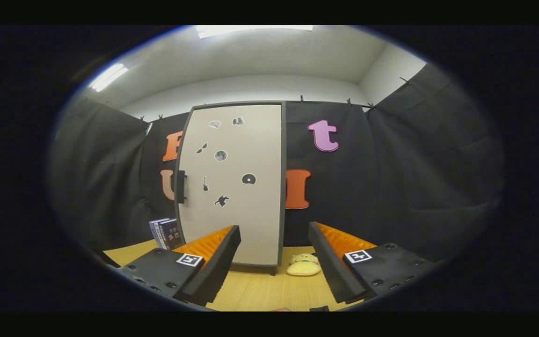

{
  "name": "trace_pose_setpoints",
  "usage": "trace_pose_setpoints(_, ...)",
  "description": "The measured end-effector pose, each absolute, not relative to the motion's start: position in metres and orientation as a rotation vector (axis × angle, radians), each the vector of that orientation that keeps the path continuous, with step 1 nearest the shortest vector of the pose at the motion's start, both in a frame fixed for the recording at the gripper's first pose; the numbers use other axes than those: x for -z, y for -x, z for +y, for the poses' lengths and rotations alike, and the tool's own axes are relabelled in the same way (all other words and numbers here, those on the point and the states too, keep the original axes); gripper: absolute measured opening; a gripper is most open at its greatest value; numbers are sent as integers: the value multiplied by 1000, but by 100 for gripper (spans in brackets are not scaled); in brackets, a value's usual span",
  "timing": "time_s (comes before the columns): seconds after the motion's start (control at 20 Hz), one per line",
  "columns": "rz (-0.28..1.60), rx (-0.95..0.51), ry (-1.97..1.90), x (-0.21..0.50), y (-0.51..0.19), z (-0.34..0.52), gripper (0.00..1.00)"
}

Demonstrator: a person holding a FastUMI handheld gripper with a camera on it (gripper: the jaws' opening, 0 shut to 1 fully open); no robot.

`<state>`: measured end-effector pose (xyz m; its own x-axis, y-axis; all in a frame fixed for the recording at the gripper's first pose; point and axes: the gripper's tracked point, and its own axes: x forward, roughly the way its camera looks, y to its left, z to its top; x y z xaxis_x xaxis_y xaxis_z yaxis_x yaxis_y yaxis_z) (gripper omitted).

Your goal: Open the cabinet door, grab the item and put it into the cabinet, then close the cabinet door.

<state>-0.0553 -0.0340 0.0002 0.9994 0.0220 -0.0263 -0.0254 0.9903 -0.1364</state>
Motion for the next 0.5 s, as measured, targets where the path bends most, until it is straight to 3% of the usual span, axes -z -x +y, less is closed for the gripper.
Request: trace_pose_setpoints(0.5, 42, -25, 140, 8, 50, -32, 95)
